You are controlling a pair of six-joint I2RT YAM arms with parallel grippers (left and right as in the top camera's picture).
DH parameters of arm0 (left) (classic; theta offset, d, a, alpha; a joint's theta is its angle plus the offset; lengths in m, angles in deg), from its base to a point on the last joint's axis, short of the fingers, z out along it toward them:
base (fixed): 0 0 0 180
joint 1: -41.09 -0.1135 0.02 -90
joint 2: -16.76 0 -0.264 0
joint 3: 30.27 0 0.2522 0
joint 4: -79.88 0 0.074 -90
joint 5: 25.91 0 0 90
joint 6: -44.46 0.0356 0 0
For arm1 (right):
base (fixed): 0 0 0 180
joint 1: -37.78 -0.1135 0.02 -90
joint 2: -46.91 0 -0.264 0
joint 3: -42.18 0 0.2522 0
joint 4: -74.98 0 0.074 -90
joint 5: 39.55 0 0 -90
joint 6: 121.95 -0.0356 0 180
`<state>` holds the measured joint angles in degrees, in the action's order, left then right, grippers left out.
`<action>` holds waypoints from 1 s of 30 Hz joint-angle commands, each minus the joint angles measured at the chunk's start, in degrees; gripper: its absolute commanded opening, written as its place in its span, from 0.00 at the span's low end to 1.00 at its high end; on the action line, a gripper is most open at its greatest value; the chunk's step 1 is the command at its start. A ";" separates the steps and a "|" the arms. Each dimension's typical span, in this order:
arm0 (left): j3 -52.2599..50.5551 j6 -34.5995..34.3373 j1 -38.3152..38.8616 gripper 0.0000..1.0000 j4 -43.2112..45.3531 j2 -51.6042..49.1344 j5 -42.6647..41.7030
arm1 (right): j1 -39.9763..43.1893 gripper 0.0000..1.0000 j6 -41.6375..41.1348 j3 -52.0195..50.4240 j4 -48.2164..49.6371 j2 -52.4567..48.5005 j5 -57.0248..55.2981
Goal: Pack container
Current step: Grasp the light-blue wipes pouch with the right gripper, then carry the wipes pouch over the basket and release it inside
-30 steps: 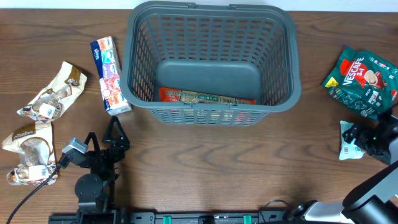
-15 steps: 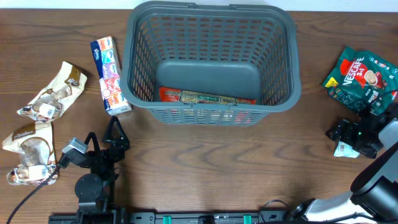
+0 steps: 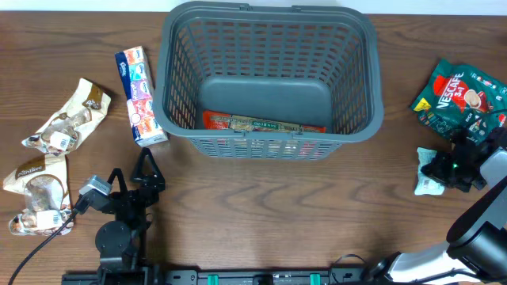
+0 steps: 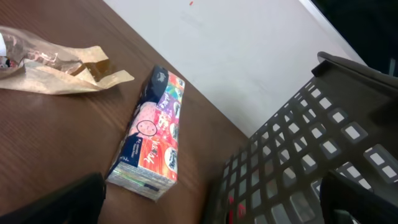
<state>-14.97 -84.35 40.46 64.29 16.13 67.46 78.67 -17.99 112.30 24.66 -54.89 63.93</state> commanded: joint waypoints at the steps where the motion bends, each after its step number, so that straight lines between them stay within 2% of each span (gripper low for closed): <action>1: -1.31 0.35 0.15 0.99 -1.95 0.39 0.70 | -0.90 0.01 -0.48 -1.62 -0.92 -2.67 2.71; 5: -1.31 0.35 0.15 0.99 -1.95 0.39 0.70 | -0.68 0.01 -4.13 -1.14 -1.22 -2.67 5.44; 10: -1.31 0.35 0.15 0.99 -1.95 0.39 0.70 | -1.16 0.01 -3.58 1.18 -3.54 -1.60 7.61; 18: -1.31 0.35 0.15 0.99 -1.95 0.39 0.70 | -2.12 0.01 -4.57 9.29 -7.89 8.74 7.58; 24: -1.31 0.35 0.15 0.99 -1.95 0.39 0.70 | -4.13 0.01 -6.36 20.76 -13.90 16.96 7.80; 30: -1.31 0.35 0.15 0.99 -1.95 0.39 0.70 | -9.51 0.01 -8.17 35.54 -20.55 21.92 7.80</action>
<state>-14.97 -84.35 40.46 64.29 16.13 67.46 71.76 -24.35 142.09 5.47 -35.20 70.33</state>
